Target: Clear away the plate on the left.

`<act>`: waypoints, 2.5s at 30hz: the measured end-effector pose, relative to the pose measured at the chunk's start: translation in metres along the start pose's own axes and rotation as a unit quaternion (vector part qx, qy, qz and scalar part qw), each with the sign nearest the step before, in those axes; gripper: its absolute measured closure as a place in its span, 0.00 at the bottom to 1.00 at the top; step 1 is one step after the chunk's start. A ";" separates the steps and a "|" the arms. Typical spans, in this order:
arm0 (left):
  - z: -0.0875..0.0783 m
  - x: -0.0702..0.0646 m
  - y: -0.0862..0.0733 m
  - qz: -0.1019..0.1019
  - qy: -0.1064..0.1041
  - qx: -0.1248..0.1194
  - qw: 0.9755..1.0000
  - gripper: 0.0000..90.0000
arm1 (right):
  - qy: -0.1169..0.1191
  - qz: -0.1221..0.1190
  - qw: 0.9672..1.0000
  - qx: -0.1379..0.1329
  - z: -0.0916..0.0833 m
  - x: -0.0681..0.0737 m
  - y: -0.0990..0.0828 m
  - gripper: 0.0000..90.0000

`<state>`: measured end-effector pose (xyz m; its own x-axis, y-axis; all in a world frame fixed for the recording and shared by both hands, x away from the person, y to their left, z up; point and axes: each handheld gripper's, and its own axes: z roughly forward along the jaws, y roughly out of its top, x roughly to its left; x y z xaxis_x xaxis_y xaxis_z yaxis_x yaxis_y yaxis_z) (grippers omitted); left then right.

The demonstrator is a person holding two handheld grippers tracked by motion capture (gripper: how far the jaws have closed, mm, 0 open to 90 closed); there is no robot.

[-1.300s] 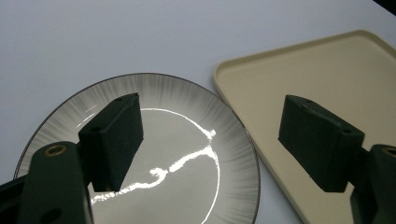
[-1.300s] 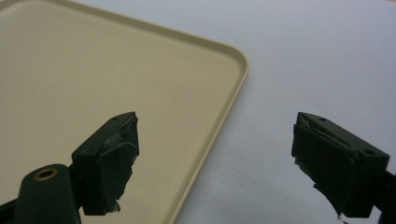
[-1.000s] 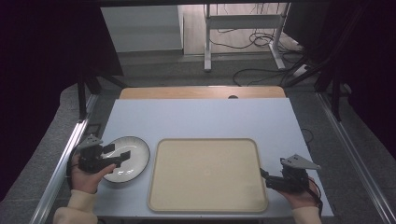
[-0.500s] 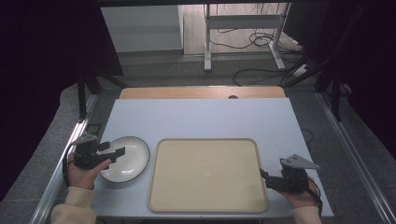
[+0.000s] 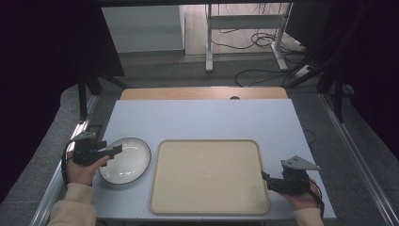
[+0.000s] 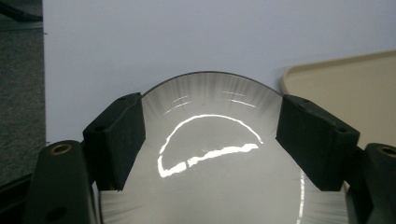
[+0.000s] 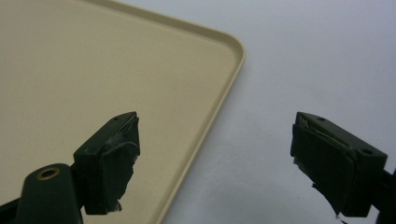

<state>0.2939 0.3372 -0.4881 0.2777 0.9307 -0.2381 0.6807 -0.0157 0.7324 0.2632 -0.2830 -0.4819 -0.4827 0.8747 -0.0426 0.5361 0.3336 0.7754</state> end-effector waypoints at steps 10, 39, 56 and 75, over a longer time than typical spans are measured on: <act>0.005 0.020 0.001 -0.009 0.022 0.012 1.000 0.27 | -0.001 0.000 1.000 0.005 0.002 0.000 0.000 0.18; 0.018 0.054 -0.018 -0.066 -0.006 0.078 0.995 0.42 | 0.001 -0.006 1.000 0.016 0.005 -0.001 -0.002 0.18; 0.024 0.058 -0.023 -0.084 -0.033 0.093 0.992 0.55 | -0.004 -0.008 1.000 0.017 0.005 0.000 -0.002 0.18; 0.033 0.057 -0.025 -0.092 -0.037 0.105 0.989 0.67 | -0.005 -0.010 1.000 0.019 0.005 0.000 -0.002 0.18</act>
<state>0.3147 0.3789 -0.5409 0.1792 0.8955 -0.4074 0.8482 0.0692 0.5252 0.2657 -0.2815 -0.4868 -0.4857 0.8718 -0.0642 0.5531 0.3633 0.7497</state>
